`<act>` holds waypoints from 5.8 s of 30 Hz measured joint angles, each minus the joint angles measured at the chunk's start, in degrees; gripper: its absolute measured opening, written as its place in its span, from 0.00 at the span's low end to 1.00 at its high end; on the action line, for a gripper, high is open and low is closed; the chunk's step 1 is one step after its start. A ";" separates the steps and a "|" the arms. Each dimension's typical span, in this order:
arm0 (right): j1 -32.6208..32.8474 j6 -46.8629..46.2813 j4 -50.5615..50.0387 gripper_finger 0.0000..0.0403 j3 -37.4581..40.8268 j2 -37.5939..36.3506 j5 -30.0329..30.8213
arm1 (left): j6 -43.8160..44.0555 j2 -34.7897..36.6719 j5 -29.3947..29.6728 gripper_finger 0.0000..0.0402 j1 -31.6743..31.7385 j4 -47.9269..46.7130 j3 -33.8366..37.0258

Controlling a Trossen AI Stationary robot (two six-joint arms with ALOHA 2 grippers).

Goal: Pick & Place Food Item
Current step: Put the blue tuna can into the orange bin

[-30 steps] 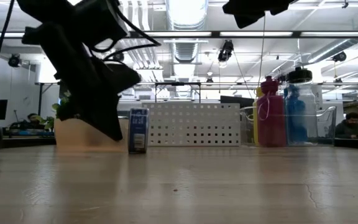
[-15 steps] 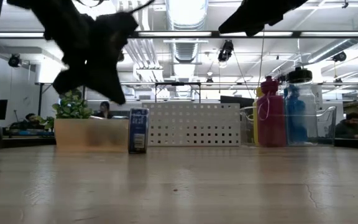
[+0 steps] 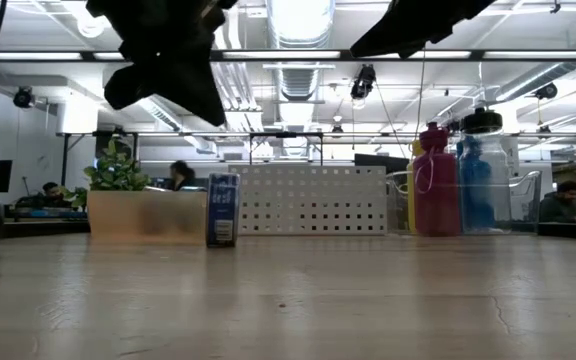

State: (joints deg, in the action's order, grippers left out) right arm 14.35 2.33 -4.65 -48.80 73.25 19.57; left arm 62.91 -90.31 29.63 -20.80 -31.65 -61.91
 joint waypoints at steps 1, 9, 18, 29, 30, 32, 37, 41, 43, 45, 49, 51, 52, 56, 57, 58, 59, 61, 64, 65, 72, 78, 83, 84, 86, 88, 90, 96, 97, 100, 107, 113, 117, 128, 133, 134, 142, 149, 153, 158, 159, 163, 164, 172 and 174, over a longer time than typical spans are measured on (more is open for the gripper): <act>0.00 0.25 -0.01 0.07 0.00 0.00 0.00 | 0.01 -0.93 -0.01 0.00 0.00 -0.77 -0.91; 0.00 0.65 0.00 0.07 0.00 0.00 0.02 | 2.70 -7.05 -0.15 0.00 0.03 -13.26 -11.64; 0.00 0.43 -0.29 0.07 0.00 0.00 0.00 | 8.11 -8.75 -0.02 0.00 1.19 -16.46 -13.51; 0.00 4.06 -0.31 0.07 0.00 0.00 -0.02 | 8.29 -10.47 -0.67 0.00 3.87 -16.46 -13.44; 0.00 4.06 -0.32 0.07 0.00 0.00 -0.02 | 8.60 -10.47 -0.66 0.00 3.88 -16.46 -13.44; 0.00 4.06 -0.30 0.07 0.00 0.00 -0.02 | 9.35 -10.47 -0.66 0.00 3.91 -16.48 -13.44; 0.00 4.07 -0.30 0.07 0.00 0.00 -0.02 | 10.16 -10.47 -0.66 0.00 3.91 -16.48 -13.44; 0.00 4.08 -0.30 0.07 0.00 0.00 -0.02 | 10.68 -10.47 -0.39 0.00 4.09 -16.49 -13.44; 0.00 4.08 -0.30 0.07 0.00 0.00 -0.03 | 11.02 -10.47 -0.41 0.00 4.13 -16.48 -13.44; 0.00 4.08 -0.30 0.07 0.00 0.00 -0.04 | 11.08 -10.51 -0.39 0.00 4.13 -16.46 -13.37; 0.00 4.08 -0.30 0.07 0.00 0.00 -0.04 | 11.28 -10.73 -0.11 0.00 4.22 -16.64 -12.33; 0.00 4.11 -0.28 0.07 0.00 0.00 -0.04 | 12.51 -10.73 0.20 0.00 4.47 -16.76 -11.25; 0.00 4.11 -0.28 0.07 0.00 0.00 -0.04 | 13.31 -10.74 0.26 0.00 4.59 -16.85 -10.83; -0.01 4.11 -0.22 0.07 0.00 0.00 -0.04 | 15.39 -11.44 0.22 0.02 4.90 -16.45 -10.41; 0.00 4.09 -0.22 0.07 0.00 0.00 -0.05 | 15.78 -11.63 0.02 0.04 4.92 -16.45 -10.36; 0.00 4.10 -0.22 0.07 0.00 0.00 -0.05 | 16.22 -11.93 -0.03 0.07 4.92 -16.33 -10.34; 0.00 4.11 -0.27 0.07 0.00 0.00 -0.06 | 16.47 -12.18 -0.01 0.10 4.92 -15.92 -10.38; 0.00 4.11 -0.39 0.07 0.00 0.00 -0.07 | 16.64 -12.31 -0.11 0.17 4.92 -15.96 -10.52; 0.00 4.11 -0.57 0.07 0.00 0.00 -0.07 | 16.99 -12.72 -0.93 0.29 4.92 -15.97 -10.51; 0.00 4.11 -0.57 0.07 0.00 0.00 -0.06 | 17.12 -12.78 -1.08 0.32 4.92 -15.98 -10.49; -0.02 4.11 -0.63 0.07 0.00 0.00 -0.07 | 18.90 -13.02 -0.92 0.56 5.22 -15.95 -10.57; -0.02 4.11 -0.63 0.07 0.00 0.00 -0.07 | 19.69 -16.23 1.69 0.71 6.50 -16.08 -11.88; -0.02 4.11 -0.64 0.07 0.00 0.00 -0.06 | 20.17 -18.88 1.90 0.79 7.94 -16.51 -12.44; 0.00 4.11 -0.65 0.07 0.00 0.00 -0.07 | 20.46 -19.20 1.90 0.80 8.25 -16.59 -12.44; 0.00 4.11 -0.65 0.07 0.00 0.00 -0.07 | 21.51 -19.77 1.95 0.81 8.80 -17.39 -12.44; 0.00 4.11 -0.62 0.07 0.00 0.00 -0.07 | 21.60 -20.20 1.91 0.82 9.22 -18.02 -12.44; -0.02 4.11 -0.67 0.07 0.00 0.00 -0.07 | 21.63 -20.21 1.91 0.82 9.50 -18.71 -12.44; -0.02 4.11 -0.67 0.07 0.00 0.00 -0.07 | 24.49 -20.11 1.72 0.79 9.53 -23.87 -12.44; -0.02 4.11 -0.67 0.07 0.00 0.00 -0.06 | 24.57 -20.11 1.68 0.77 9.53 -24.14 -12.40; 0.00 4.11 -0.67 0.07 0.00 0.00 -0.07 | 24.55 -20.11 1.49 0.73 9.53 -24.07 -12.33; -0.02 4.11 -0.65 0.07 0.00 0.00 -0.07 | 23.94 -20.11 1.46 0.60 9.53 -23.94 -12.33; -0.02 4.11 -0.65 0.07 0.00 0.00 -0.07 | 23.94 -20.11 1.49 0.47 9.53 -23.22 -11.83; 0.00 4.11 -0.65 0.07 0.00 0.00 -0.07 | 23.94 -20.06 1.55 0.42 9.53 -21.83 -10.92; 0.00 4.11 -0.63 0.07 0.00 0.00 -0.07 | 22.46 -20.02 1.75 0.61 9.55 -21.05 -10.34; -0.01 4.11 -0.65 0.07 0.00 0.00 -0.07 | 20.93 -20.02 4.12 0.70 9.60 -20.22 -9.69; -0.01 4.11 -0.63 0.07 0.00 0.00 -0.07 | 20.88 -20.02 4.69 0.71 9.64 -20.23 -9.64; -0.02 4.11 -0.63 0.07 0.00 0.00 -0.07 | 17.18 -20.02 7.26 0.66 9.76 -15.22 -8.03; -0.02 4.11 -0.65 0.07 0.00 0.00 -0.07 | 16.56 -20.04 6.82 0.38 9.97 -12.94 -5.99; -0.02 4.11 -0.65 0.07 0.00 0.00 -0.07 | 16.30 -20.04 6.77 0.33 9.97 -13.12 -5.92; 0.00 4.11 -0.65 0.07 0.00 0.00 -0.07 | 13.28 -19.48 6.38 0.33 9.90 -13.23 -5.99; 0.00 4.11 -0.63 0.07 0.00 0.00 -0.07 | 12.73 -18.93 6.40 0.33 9.90 -13.37 -5.99; 0.00 4.11 -0.63 0.07 -0.02 0.00 -0.07 | 9.89 -15.61 6.21 0.33 9.70 -14.35 -5.99; -0.01 4.11 -0.64 0.07 -0.02 0.00 -0.07 | 9.20 -14.74 6.17 0.33 9.58 -14.92 -5.99; -0.01 4.11 -0.64 0.07 -0.02 0.00 -0.07 | 0.78 -5.62 4.62 0.33 9.77 -22.23 -5.99; 0.00 4.11 -0.65 0.07 -0.02 0.00 -0.07 | -1.11 -3.36 4.61 0.33 10.33 -25.58 -5.99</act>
State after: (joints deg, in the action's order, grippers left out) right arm 14.35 6.44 -5.30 -48.82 73.25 19.51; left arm 61.79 -93.67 34.24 -10.47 -57.24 -67.90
